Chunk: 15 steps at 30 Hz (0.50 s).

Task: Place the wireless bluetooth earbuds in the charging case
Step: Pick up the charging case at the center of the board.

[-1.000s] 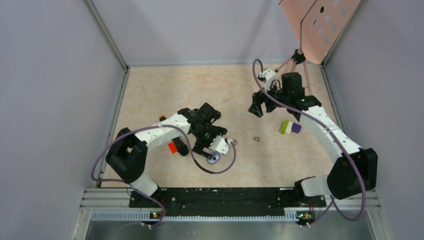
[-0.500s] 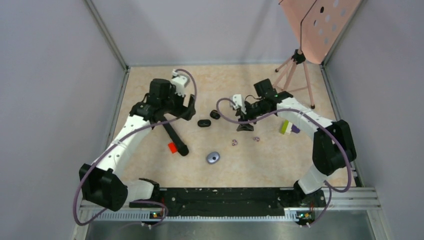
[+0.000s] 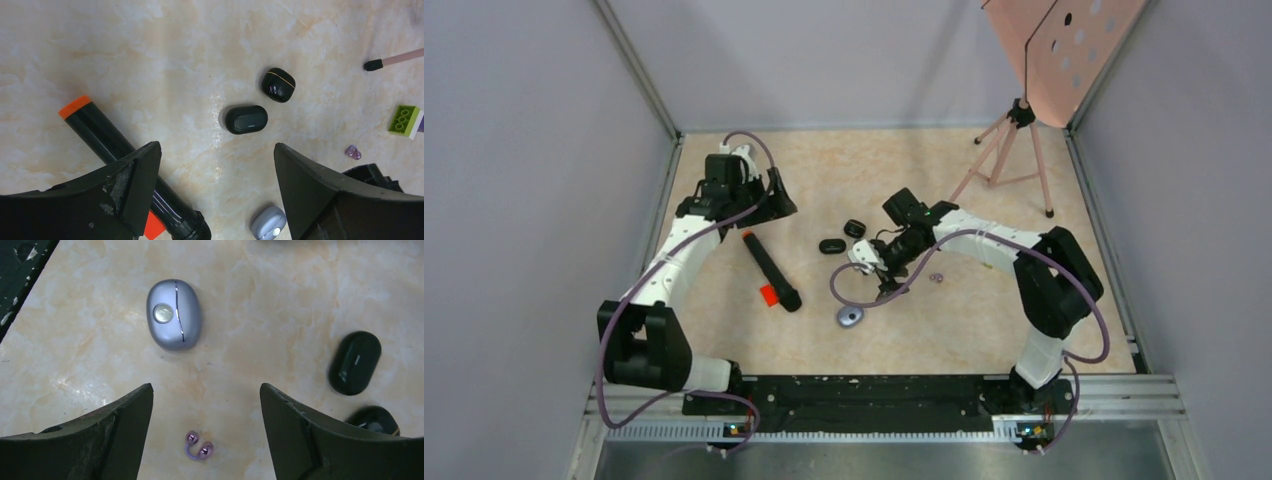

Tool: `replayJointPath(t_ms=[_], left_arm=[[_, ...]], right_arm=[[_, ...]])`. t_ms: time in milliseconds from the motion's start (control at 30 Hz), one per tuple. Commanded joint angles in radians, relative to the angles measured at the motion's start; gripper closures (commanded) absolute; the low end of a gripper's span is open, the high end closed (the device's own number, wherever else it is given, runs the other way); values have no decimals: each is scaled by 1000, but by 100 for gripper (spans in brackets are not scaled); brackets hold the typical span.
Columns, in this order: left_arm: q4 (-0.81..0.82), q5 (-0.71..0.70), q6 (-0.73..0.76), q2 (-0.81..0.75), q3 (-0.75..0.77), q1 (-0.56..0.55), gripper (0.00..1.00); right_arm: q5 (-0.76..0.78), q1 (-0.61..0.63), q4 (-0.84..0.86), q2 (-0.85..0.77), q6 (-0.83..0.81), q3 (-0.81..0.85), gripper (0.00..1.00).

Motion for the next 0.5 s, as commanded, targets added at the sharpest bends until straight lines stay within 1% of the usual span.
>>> replayJointPath(t_ms=[0,100,367,467], left_arm=[[55,-10,-49,-33,-9,28,12],[43,-8,-54,-48,-19,45,13],[27,6,-71,-107,-63,91,12],[28,13,-77,-117,-74,104,12]], right_arm=[[-55,51,2,35,-53,-19,23],[-53,87,2,51,-66,-33,23],[-27,155,110,120,36,-16,22],[-17,170,120,140,38,-5,24]])
